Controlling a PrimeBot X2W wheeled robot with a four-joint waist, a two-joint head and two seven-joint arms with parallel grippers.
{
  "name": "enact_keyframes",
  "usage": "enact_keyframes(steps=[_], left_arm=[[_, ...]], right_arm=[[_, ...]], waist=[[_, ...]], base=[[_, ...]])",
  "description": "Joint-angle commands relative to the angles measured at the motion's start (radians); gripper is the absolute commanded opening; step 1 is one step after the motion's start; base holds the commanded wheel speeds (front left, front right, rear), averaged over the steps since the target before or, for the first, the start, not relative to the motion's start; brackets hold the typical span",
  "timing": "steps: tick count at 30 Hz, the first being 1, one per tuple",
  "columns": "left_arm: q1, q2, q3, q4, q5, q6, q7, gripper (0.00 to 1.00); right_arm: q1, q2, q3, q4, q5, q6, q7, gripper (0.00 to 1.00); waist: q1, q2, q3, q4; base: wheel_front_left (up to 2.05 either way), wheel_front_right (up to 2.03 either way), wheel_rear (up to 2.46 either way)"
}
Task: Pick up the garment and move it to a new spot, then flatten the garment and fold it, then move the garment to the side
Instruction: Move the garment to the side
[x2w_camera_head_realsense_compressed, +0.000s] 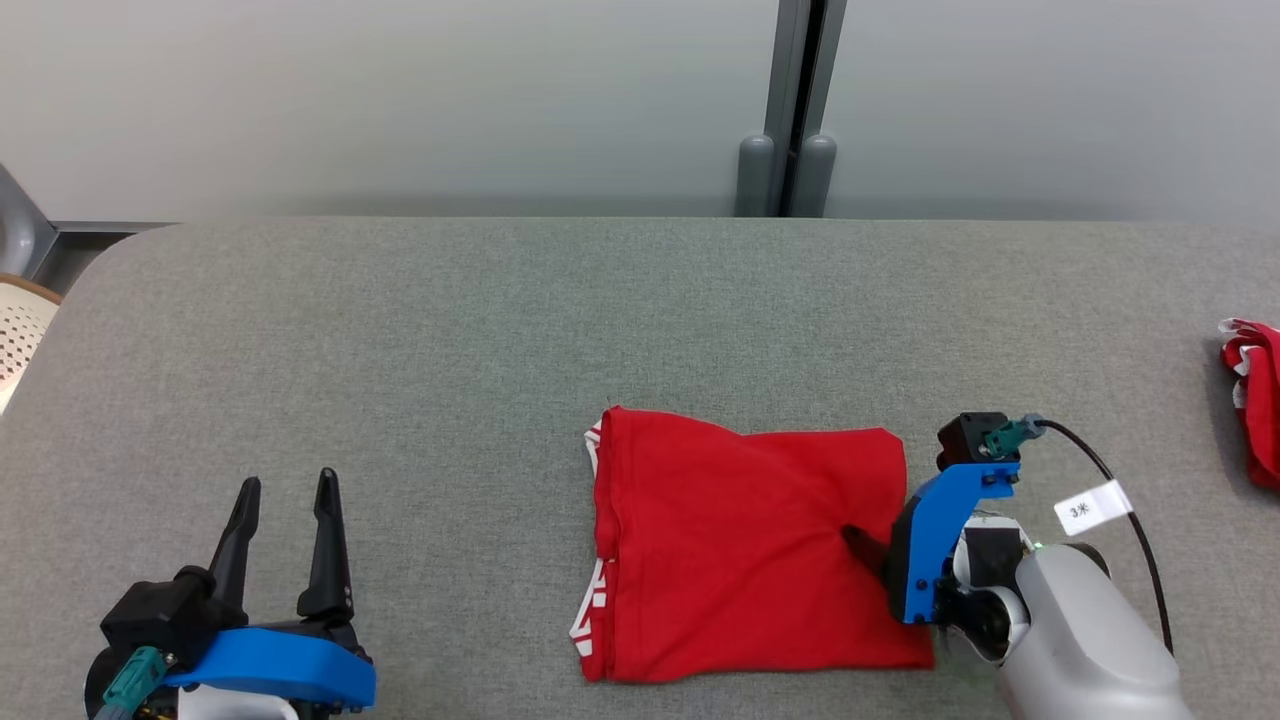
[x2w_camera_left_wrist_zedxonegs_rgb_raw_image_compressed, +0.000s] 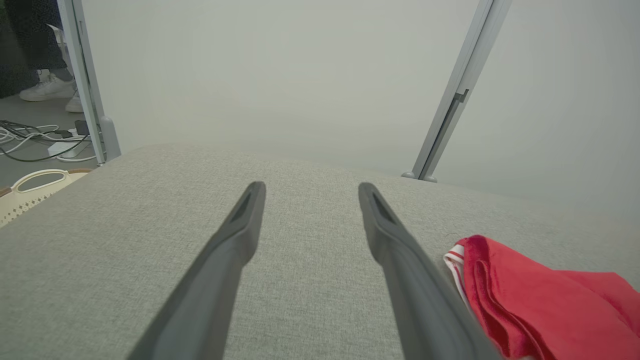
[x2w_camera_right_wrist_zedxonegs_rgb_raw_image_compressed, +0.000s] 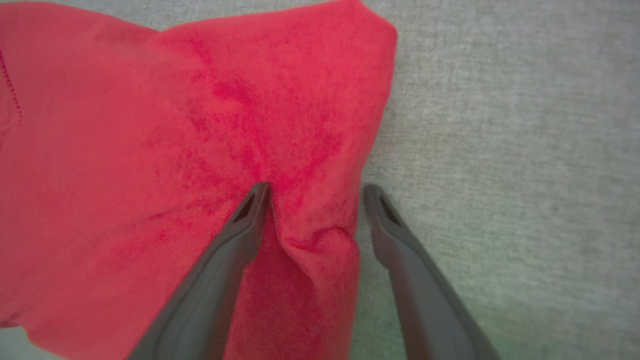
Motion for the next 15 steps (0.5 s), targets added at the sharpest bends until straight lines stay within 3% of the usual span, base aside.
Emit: enact_keyframes(steps=[1, 2, 3, 4, 11, 15], left_arm=[[-0.013, -0.004, 0.004, 0.002, 0.004, -0.004, -0.004, 1.00], [-0.014, -0.006, 0.004, 0.004, 0.006, -0.005, -0.004, 1.00], [-0.015, -0.008, 0.005, 0.005, 0.007, -0.007, -0.004, 1.00], [-0.015, -0.010, 0.006, 0.005, 0.008, -0.009, -0.004, 1.00], [0.014, -0.029, 0.023, -0.002, 0.019, -0.012, -0.004, 1.00], [0.028, -0.041, 0.033, -0.013, 0.029, -0.017, -0.004, 1.00]], right_arm=[[0.013, 0.005, 0.017, 0.036, 0.001, 0.001, 0.023, 1.00], [0.010, 0.008, 0.039, 0.053, 0.010, 0.001, 0.040, 1.00], [0.007, 0.011, 0.064, 0.062, 0.025, 0.002, 0.052, 0.45], [0.002, 0.014, 0.090, 0.061, 0.036, 0.002, 0.054, 0.00], [-0.086, -0.002, 0.188, 0.016, -0.072, 0.001, 0.033, 0.00], [-0.146, -0.071, 0.236, -0.033, -0.153, 0.000, 0.044, 0.00]], waist=[[-0.0001, 0.0000, -0.001, 0.002], [-0.0001, 0.0000, -0.001, 0.004], [-0.0001, 0.0000, -0.002, 0.006], [-0.0001, 0.0000, -0.004, 0.008], [-0.0001, 0.0000, -0.032, -0.002], [-0.0001, 0.0000, -0.035, -0.027]], base=[[0.00, 0.00, 0.00], [0.00, 0.00, 0.00], [0.00, 0.00, 0.00], [0.00, 0.00, 0.00], [0.00, 0.00, 0.00], [0.00, 0.00, 0.00]])
